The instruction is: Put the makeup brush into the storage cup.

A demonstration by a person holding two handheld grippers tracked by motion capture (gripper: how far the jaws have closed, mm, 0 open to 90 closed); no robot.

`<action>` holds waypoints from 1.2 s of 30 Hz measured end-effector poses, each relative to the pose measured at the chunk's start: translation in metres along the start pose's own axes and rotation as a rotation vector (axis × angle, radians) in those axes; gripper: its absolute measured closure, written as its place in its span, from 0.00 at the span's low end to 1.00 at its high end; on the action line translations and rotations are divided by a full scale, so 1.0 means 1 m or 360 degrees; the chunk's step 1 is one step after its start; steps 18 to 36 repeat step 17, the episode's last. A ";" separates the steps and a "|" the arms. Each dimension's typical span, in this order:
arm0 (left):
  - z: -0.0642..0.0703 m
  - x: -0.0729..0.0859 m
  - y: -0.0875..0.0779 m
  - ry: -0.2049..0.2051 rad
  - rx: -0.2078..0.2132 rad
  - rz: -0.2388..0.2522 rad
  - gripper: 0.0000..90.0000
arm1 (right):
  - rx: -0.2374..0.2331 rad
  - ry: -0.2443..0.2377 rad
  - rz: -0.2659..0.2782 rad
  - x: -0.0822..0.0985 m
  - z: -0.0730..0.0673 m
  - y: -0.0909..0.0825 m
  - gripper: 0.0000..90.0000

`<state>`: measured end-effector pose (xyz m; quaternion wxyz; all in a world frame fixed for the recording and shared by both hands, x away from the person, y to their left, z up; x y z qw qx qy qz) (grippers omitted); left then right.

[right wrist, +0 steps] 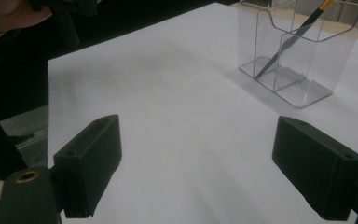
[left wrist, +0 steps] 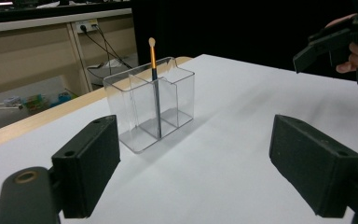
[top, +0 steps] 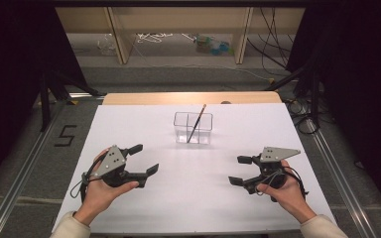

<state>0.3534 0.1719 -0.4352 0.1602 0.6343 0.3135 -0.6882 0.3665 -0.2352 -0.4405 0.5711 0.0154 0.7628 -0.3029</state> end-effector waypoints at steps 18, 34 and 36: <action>0.002 0.013 0.007 0.0080 0.0012 -0.0104 0.18 | -0.0004 0.0030 0.0024 0.002 0.004 0.001 0.18; 0.002 0.013 0.007 0.0080 0.0012 -0.0104 0.18 | -0.0004 0.0030 0.0024 0.002 0.004 0.001 0.18; 0.002 0.013 0.007 0.0080 0.0012 -0.0104 0.18 | -0.0004 0.0030 0.0024 0.002 0.004 0.001 0.18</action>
Point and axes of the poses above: each handheld gripper's, and its own axes: y roughly forward along the jaws, x roughly out of its underside, z roughly to its right, the point moved 2 cm from there along y, roughly forward along the jaws, and after that the axes turned 2 degrees about x, right-handed, at the moved point
